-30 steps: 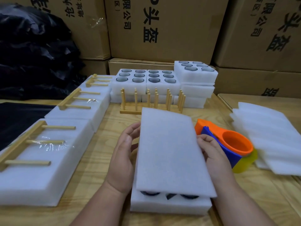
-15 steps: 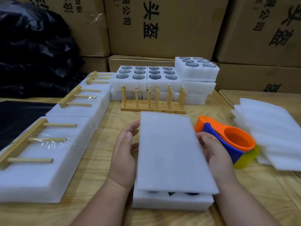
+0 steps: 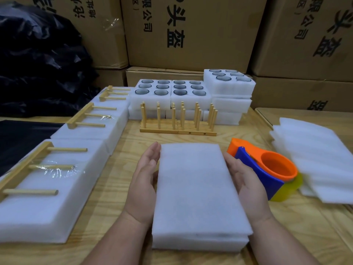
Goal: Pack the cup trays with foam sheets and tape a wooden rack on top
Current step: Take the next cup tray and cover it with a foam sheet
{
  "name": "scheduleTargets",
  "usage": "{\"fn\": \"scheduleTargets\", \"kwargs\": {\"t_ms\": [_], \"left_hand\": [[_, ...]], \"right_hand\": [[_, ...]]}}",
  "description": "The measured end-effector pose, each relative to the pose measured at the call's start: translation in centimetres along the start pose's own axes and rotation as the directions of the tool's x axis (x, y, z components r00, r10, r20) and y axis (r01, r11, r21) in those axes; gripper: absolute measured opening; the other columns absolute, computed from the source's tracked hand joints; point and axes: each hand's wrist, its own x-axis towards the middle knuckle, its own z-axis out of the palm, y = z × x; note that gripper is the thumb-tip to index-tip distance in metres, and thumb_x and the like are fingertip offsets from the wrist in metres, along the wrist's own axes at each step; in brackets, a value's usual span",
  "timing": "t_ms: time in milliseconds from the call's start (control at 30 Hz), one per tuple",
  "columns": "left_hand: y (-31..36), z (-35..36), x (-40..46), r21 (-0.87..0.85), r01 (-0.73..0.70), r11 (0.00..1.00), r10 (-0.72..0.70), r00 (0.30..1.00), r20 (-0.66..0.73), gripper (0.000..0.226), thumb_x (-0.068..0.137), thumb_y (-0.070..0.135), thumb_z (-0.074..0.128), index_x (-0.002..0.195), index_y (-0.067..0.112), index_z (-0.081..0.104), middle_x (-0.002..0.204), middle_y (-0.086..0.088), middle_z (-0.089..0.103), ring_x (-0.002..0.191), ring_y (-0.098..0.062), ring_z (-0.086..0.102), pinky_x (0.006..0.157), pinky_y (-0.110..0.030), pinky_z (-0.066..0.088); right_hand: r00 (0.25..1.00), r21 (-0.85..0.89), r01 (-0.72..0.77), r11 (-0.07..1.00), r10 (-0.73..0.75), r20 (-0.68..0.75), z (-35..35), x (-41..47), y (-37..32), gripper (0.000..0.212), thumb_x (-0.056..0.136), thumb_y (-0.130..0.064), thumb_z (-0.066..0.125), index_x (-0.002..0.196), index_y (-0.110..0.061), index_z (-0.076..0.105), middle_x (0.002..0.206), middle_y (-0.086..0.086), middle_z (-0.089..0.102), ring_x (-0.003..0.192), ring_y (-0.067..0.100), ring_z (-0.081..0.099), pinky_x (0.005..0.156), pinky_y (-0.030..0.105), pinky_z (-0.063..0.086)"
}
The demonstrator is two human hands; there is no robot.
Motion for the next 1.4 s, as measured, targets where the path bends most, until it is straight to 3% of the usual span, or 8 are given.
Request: {"fn": "scheduleTargets", "kwargs": {"t_ms": [133,300,467,567,767,967,1133,1400], "left_hand": [[0.0,-0.1,0.2,-0.018,-0.021,1.0,0.02,0.998,-0.052,0.039,0.105,0.011,0.035,0.125,0.03,0.063,0.129,0.012,0.07,0.13,-0.01,0.059,0.105,-0.036,0.046],[0.0,-0.5,1.1,-0.003,-0.072,0.997,0.07,0.985,-0.155,0.036,0.105,0.007,0.038,0.123,0.029,0.06,0.139,0.003,0.061,0.134,-0.015,0.054,0.115,-0.044,0.04],[0.5,0.3,2.7,-0.068,-0.052,0.996,0.04,0.987,-0.158,0.032,0.107,0.009,0.035,0.131,0.02,0.053,0.13,-0.001,0.063,0.112,-0.011,0.063,0.091,-0.03,0.049],[1.0,0.6,3.4,-0.094,-0.033,0.995,0.021,0.992,-0.128,0.035,0.108,0.009,0.032,0.138,0.015,0.048,0.124,-0.002,0.064,0.11,-0.011,0.063,0.086,-0.027,0.05],[0.7,0.2,2.1,-0.095,-0.016,0.995,0.004,0.992,-0.126,0.034,0.107,0.01,0.031,0.129,0.019,0.056,0.125,0.0,0.068,0.115,-0.011,0.065,0.096,-0.03,0.05],[0.8,0.1,2.1,-0.128,-0.005,0.992,-0.01,0.993,-0.115,0.032,0.106,0.006,0.033,0.121,0.019,0.059,0.107,0.007,0.075,0.092,-0.003,0.073,0.076,-0.022,0.057],[0.5,-0.1,2.2,-0.093,0.012,0.996,-0.022,0.994,-0.103,0.034,0.104,0.005,0.035,0.122,0.022,0.059,0.117,0.006,0.072,0.096,-0.003,0.073,0.071,-0.02,0.058],[0.5,-0.2,1.9,-0.06,-0.007,0.998,-0.001,0.993,-0.121,0.034,0.104,0.005,0.038,0.123,0.024,0.06,0.126,0.002,0.07,0.104,-0.007,0.071,0.078,-0.024,0.055]], "right_hand": [[0.996,-0.05,-0.025,0.998,0.029,0.08,0.2,0.6,-0.2,0.047,0.07,-0.045,0.068,0.108,-0.02,0.081,0.117,0.008,0.076,0.104,0.022,0.075,0.067,0.029,0.061],[0.999,-0.123,-0.034,0.992,0.032,-0.013,0.2,3.0,0.4,0.041,0.1,-0.041,0.047,0.121,-0.018,0.075,0.123,0.005,0.074,0.115,0.022,0.07,0.09,0.041,0.054],[0.998,-0.186,-0.03,0.982,0.02,-0.052,0.2,5.2,0.7,0.045,0.108,-0.04,0.036,0.124,-0.018,0.072,0.124,0.002,0.074,0.121,0.022,0.067,0.113,0.051,0.042],[0.998,-0.207,-0.02,0.978,0.008,-0.06,0.4,5.5,0.7,0.043,0.107,-0.041,0.037,0.127,-0.02,0.07,0.123,0.0,0.074,0.12,0.02,0.067,0.114,0.051,0.042],[0.999,-0.217,-0.046,0.975,0.043,-0.02,-0.1,4.7,0.6,0.042,0.106,-0.043,0.039,0.127,-0.024,0.071,0.125,-0.001,0.073,0.117,0.019,0.069,0.11,0.051,0.045],[1.0,-0.35,-0.001,0.937,0.007,0.018,-0.2,4.4,0.6,0.039,0.098,-0.048,0.044,0.12,-0.035,0.074,0.123,-0.008,0.074,0.118,0.014,0.068,0.109,0.051,0.046],[0.999,-0.41,0.041,0.911,-0.034,0.025,0.1,4.3,0.4,0.032,0.083,-0.05,0.058,0.107,-0.043,0.077,0.116,-0.01,0.076,0.111,0.012,0.071,0.104,0.051,0.051],[0.997,-0.404,0.068,0.912,-0.05,0.055,0.2,3.7,0.2,0.033,0.083,-0.051,0.061,0.11,-0.041,0.076,0.118,-0.007,0.075,0.111,0.016,0.072,0.096,0.05,0.054]]}}
